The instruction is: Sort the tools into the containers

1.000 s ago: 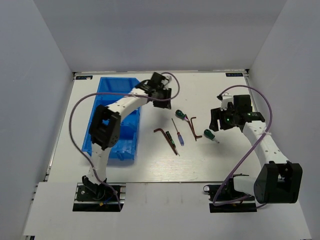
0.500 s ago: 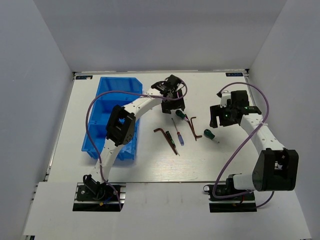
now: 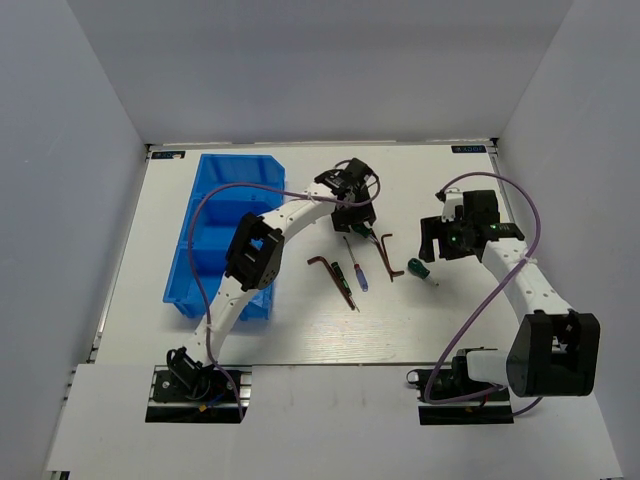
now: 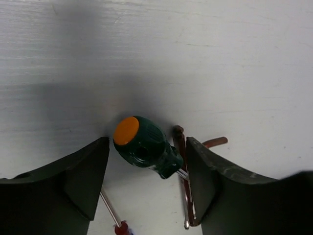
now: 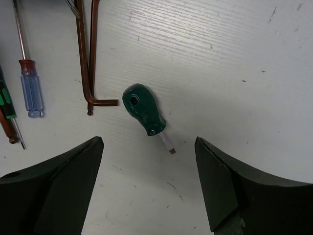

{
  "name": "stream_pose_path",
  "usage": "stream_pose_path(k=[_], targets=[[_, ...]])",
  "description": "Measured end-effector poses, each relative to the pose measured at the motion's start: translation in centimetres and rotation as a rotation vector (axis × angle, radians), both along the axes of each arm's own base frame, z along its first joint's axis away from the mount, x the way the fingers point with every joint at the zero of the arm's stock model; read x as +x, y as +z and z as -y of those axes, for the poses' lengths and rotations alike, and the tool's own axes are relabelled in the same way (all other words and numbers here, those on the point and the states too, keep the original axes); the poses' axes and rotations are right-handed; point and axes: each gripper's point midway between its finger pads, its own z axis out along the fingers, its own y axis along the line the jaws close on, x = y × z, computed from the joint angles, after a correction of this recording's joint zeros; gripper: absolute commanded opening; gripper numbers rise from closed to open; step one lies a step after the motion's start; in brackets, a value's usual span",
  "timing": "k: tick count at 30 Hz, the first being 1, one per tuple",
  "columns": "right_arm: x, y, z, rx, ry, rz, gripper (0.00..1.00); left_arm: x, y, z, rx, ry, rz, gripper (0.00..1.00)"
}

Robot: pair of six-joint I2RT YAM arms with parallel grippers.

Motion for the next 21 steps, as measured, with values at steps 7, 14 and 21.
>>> stream_pose_path(k=[7,14,21], targets=[[-0.1,-0.2,-0.1,0.015,-0.022,0.0,0.82,0.6,-0.5,0.0,0.034,0.021,0.017,0.46],[0.1,-0.1,-0.2,0.026,-0.036,0.001,0.82,0.8,-0.9,-0.3,0.06,0.013,0.028,0.23],[0.0,-0.1,-0.4,0.041,-0.031,0.0,0.77,0.6,-0.8,-1.9,0.134,-0.008,0.05,0.0]])
